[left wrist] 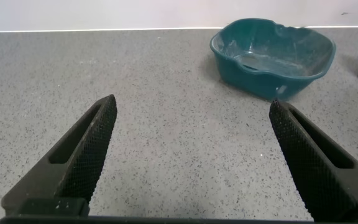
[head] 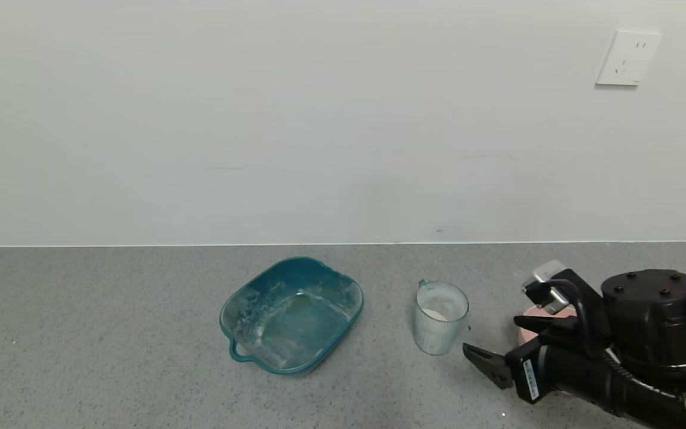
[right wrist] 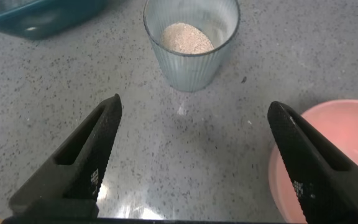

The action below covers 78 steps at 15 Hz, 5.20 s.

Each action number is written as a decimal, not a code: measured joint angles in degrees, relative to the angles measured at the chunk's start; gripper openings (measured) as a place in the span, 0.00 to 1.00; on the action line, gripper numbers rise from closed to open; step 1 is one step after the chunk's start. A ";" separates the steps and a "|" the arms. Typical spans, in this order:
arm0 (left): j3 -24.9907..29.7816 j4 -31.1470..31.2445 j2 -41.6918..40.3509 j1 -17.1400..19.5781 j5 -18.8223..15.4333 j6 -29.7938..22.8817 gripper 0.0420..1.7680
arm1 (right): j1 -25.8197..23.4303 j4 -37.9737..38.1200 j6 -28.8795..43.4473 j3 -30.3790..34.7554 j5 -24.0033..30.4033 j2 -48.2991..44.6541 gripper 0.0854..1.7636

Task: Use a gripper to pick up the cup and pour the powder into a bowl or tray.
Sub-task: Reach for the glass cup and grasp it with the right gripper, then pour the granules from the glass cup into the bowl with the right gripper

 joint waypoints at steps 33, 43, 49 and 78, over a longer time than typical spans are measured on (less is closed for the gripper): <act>0.00 0.00 0.00 0.00 0.00 0.00 1.00 | 4.04 -34.23 5.36 0.83 -10.08 29.61 0.97; 0.00 0.00 0.00 0.00 0.02 0.00 1.00 | 4.39 -40.55 5.18 0.67 -11.17 33.18 0.97; 0.00 0.00 0.00 0.00 0.02 0.00 1.00 | 3.54 -40.35 5.03 -2.41 -11.24 34.73 0.97; 0.00 0.00 0.00 0.00 0.02 0.00 1.00 | 2.10 -40.13 3.06 -7.27 -11.11 37.43 0.75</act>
